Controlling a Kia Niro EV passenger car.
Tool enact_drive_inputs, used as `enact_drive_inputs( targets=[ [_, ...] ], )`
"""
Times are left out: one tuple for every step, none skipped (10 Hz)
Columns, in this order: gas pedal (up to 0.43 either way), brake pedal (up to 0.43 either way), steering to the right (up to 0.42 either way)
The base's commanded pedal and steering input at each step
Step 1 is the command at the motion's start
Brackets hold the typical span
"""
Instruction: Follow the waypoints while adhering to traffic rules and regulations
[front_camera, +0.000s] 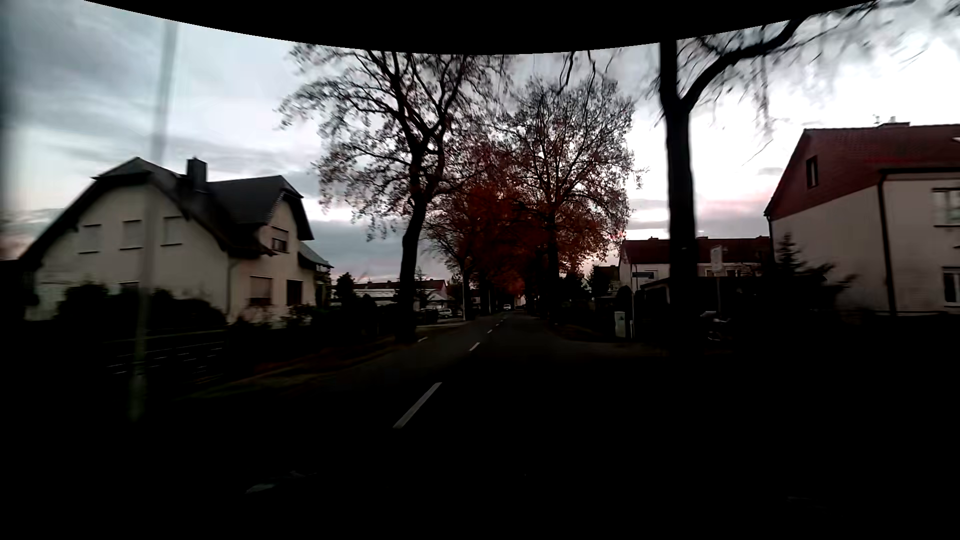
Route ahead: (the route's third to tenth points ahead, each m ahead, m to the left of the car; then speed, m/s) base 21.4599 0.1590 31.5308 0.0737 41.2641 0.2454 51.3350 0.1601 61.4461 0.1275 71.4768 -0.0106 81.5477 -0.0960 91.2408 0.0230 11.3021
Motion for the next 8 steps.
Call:
enact_drive_inputs(
  targets=[
    [0.079,0.0,0.016],
    [0.079,0.0,0.011],
    [0.079,0.0,0.007],
    [0.079,0.0,0.004],
    [0.079,0.0,0.001],
    [0.079,0.0,-0.001],
    [0.079,0.0,-0.002],
    [0.079,0.0,-0.002]
  ],
)
